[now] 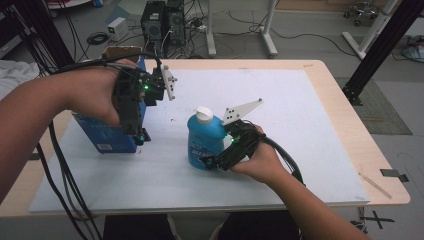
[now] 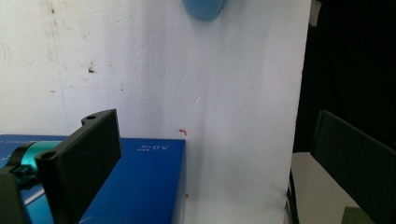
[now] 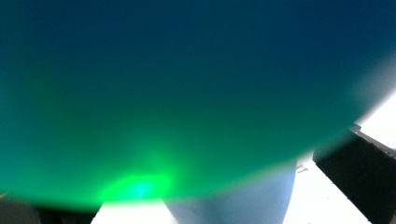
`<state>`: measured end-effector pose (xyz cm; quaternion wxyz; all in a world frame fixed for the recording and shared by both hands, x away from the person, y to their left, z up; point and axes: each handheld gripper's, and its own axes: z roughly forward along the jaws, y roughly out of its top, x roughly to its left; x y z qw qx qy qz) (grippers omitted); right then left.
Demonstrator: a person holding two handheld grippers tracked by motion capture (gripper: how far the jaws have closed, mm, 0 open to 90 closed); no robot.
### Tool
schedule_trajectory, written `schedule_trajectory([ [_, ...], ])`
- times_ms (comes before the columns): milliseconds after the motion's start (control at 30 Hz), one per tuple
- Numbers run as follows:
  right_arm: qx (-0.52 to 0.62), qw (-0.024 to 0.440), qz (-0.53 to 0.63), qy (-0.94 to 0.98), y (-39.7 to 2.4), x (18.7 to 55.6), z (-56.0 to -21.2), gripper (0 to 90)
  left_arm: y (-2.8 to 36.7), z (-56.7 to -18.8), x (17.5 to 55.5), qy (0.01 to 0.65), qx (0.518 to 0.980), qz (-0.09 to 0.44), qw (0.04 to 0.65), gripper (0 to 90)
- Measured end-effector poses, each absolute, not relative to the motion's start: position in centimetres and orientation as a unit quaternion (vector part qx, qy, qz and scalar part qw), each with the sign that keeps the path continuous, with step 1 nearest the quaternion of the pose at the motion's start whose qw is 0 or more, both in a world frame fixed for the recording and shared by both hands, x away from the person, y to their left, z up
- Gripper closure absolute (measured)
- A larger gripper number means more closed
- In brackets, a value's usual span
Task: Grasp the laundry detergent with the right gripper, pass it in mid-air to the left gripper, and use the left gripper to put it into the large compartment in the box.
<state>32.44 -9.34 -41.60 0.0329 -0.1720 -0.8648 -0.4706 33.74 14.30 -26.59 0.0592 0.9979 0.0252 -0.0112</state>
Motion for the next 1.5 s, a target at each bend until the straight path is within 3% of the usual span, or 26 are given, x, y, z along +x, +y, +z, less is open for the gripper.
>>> schedule_trajectory([
  [367,-0.166,0.016,-0.493,-0.854,-9.33,32.01,-42.14,17.5,14.40,-26.65,33.62,0.026,0.998,-0.010,0.061,1.8],
  [700,-0.166,0.008,-0.499,-0.851,-9.28,32.05,-42.20,18.9,14.55,-26.74,33.63,0.028,0.998,-0.010,0.060,1.8],
  [767,-0.164,0.007,-0.502,-0.849,-9.32,32.03,-42.18,24.6,14.54,-26.76,33.63,0.028,0.998,-0.010,0.061,1.8],
  [1033,-0.159,-0.005,-0.508,-0.847,-9.37,31.99,-42.14,26.0,14.61,-26.82,33.64,0.029,0.998,-0.010,0.058,1.8],
  [1500,-0.145,-0.007,-0.514,-0.846,-9.18,31.75,-42.31,36.3,14.76,-26.79,33.63,0.028,0.998,-0.010,0.056,1.8],
])
